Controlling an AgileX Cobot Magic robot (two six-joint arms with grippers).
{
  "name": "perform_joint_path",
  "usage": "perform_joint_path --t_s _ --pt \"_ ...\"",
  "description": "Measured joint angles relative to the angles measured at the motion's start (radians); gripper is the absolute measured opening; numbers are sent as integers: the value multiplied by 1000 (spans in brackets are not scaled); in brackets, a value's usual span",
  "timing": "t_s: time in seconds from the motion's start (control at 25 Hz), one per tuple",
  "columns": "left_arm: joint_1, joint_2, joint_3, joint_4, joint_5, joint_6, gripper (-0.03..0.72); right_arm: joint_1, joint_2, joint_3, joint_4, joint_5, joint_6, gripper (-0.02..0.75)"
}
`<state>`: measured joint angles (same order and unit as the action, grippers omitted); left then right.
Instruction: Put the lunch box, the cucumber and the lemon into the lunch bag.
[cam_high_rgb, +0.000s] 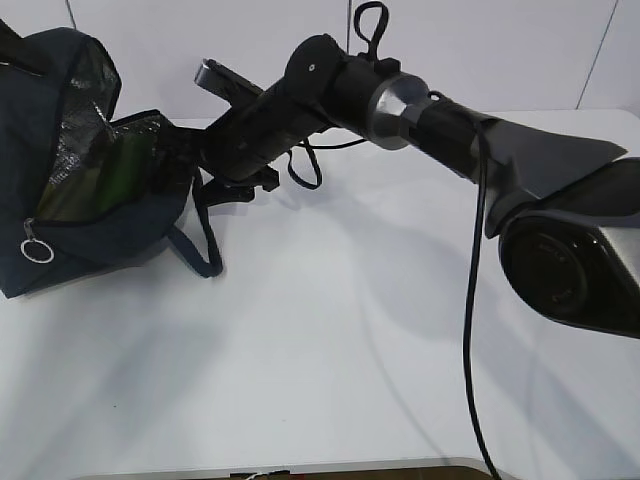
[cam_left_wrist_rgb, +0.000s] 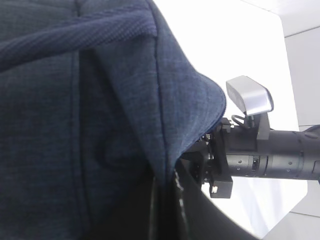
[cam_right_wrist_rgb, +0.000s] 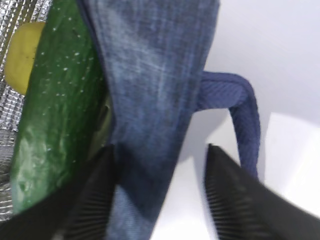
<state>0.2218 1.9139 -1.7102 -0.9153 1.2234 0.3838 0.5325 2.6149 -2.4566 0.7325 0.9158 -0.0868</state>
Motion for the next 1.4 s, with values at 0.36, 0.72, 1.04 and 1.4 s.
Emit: perform_joint_path --t_s 0.36,0.72,1.04,1.4 --pt "0 0 0 0 0 0 -17 0 2 0 2 17 -2 384" --pt "0 0 0 0 0 0 -17 -2 25 -1 74 48 -8 23" --pt "0 0 0 2 1 -4 -17 -17 16 -1 -1 113 -24 10" --pt "-83 0 0 40 1 -82 -17 -17 -95 -2 -269 262 -13 10"
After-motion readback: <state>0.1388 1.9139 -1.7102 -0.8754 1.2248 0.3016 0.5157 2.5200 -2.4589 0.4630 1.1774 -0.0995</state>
